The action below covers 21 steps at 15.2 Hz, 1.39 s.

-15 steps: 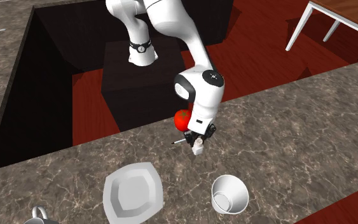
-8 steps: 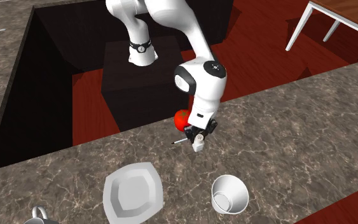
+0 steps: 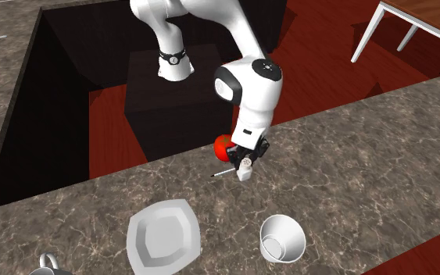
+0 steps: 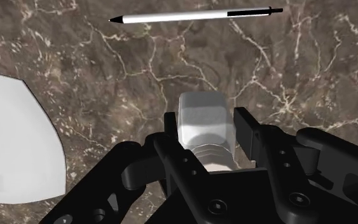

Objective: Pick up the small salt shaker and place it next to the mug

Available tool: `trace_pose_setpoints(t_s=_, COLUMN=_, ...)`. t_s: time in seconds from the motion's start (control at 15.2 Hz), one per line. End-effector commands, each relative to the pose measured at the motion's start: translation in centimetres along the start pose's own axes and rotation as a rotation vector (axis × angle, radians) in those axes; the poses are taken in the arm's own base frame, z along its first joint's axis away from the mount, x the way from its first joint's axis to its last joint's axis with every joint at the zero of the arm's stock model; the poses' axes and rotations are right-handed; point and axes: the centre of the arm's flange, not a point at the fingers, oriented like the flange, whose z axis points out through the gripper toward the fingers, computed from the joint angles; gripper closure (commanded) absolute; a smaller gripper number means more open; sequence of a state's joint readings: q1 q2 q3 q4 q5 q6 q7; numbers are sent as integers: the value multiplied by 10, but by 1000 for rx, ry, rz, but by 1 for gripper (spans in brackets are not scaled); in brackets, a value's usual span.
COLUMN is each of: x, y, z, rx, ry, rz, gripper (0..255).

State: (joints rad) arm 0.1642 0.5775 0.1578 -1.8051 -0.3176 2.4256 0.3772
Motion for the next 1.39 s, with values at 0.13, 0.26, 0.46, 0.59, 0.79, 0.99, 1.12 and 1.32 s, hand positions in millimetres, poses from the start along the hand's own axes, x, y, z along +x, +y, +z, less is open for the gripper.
trace_pose_setpoints(t_s=0.13, x=1, y=1, z=-22, rx=0, ry=0, rz=0, gripper=255)
trace_pose_setpoints(t_s=0.26, x=2, y=2, z=-32, rx=0, ry=0, rz=0, gripper=255)
trace_pose_setpoints(t_s=0.46, x=4, y=4, z=-48, rx=0, ry=0, rz=0, gripper=255)
trace_pose_setpoints(t_s=0.59, x=5, y=5, z=-59, rx=0, ry=0, rz=0, gripper=255)
trace_pose_setpoints(t_s=0.79, x=6, y=7, z=-74, rx=0, ry=0, rz=0, gripper=255)
trace_pose_setpoints(t_s=0.99, x=7, y=9, z=-90, rx=0, ry=0, rz=0, gripper=255)
trace_pose_setpoints(t_s=1.12, x=6, y=22, z=-90, rx=0, ry=0, rz=0, gripper=255)
trace_pose_setpoints(t_s=1.32, x=3, y=61, z=-86, rx=0, ry=0, rz=0, gripper=255)
